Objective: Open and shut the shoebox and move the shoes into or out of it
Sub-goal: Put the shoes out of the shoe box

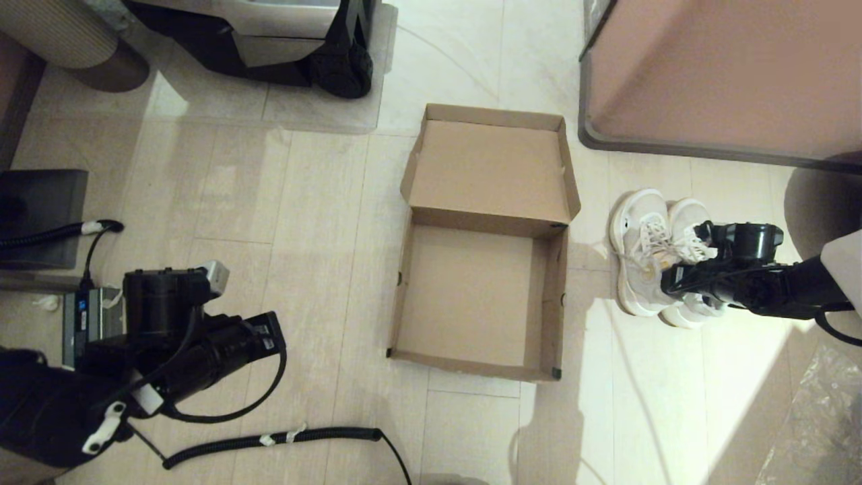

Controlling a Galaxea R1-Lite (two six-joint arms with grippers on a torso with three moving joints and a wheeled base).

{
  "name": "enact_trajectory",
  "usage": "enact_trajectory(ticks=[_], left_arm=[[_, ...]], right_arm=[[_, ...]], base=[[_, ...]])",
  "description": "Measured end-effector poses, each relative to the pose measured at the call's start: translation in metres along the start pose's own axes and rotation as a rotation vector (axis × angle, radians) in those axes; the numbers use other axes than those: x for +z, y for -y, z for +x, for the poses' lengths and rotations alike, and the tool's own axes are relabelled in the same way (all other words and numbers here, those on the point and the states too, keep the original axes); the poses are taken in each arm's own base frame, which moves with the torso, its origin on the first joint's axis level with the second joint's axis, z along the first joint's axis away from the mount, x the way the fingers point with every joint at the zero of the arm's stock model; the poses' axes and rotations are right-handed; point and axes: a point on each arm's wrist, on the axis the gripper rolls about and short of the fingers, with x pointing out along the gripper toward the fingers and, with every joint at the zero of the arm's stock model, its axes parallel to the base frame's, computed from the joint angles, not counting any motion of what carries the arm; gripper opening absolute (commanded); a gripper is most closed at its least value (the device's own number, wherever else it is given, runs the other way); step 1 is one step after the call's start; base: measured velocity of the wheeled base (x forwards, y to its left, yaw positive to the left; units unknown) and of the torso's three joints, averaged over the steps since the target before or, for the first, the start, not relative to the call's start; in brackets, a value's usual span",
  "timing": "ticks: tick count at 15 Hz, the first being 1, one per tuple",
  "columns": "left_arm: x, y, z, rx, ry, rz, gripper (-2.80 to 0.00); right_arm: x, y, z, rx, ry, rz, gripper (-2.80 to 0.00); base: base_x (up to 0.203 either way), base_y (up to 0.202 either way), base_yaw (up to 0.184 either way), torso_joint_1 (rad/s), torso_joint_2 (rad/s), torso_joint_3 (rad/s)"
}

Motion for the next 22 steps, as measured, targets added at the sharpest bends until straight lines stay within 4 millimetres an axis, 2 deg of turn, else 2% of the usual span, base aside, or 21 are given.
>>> enact_trajectory(ticks=[4,8,12,16,19,22], left_arm=[[-0.001,0.0,0.001,0.001,-0.005,0.0,-2.8],[0.0,0.0,0.001,0.001,0.004,-0.006,-2.8],[0.0,-0.001,-0.002,-0.011,0.048,-0.011,-2.8],[0.003,-0.001,-0.009,-0.015,0.071,-0.015,-2.8],[0.005,-0.005,-0.022,-0.014,0.092,-0.018,-2.8],[-0.007,-0.013,-0.038,0.001,0.068,-0.02,-2.8]], right_arm=[[0.008,-0.001,-0.018,0.001,-0.017,0.004,-2.8],[0.006,-0.002,-0.055,0.001,-0.058,0.003,-2.8],[0.019,-0.004,-0.111,0.002,-0.033,0.003,-2.8],[0.018,-0.007,-0.169,-0.004,-0.018,-0.003,-2.8],[0.004,-0.011,-0.213,-0.011,-0.021,-0.01,-2.8],[-0.017,-0.013,-0.248,-0.019,-0.04,-0.012,-2.8]], base=[[0.0,0.0,0.0,0.0,0.0,0.0],[0.0,0.0,0.0,0.0,0.0,0.0],[0.0,0.0,0.0,0.0,0.0,0.0],[0.0,0.0,0.0,0.0,0.0,0.0],[0.0,0.0,0.0,0.0,0.0,0.0],[0.0,0.0,0.0,0.0,0.0,0.0]])
